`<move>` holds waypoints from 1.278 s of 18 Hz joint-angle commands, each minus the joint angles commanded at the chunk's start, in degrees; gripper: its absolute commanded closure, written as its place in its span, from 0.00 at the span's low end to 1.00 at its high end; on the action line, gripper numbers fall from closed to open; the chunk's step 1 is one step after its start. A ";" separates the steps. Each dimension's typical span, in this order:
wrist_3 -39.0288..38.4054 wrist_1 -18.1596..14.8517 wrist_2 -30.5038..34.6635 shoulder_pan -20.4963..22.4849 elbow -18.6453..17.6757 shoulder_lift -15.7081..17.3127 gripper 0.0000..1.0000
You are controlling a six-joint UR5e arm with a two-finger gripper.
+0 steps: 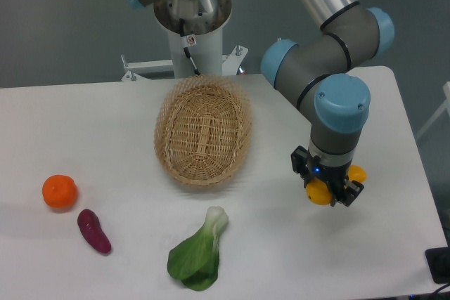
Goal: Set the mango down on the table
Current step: 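Hold the yellow mango in the gripper and shift slightly toward the basket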
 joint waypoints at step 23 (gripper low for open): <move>-0.70 0.26 -0.26 1.67 0.18 -0.62 0.40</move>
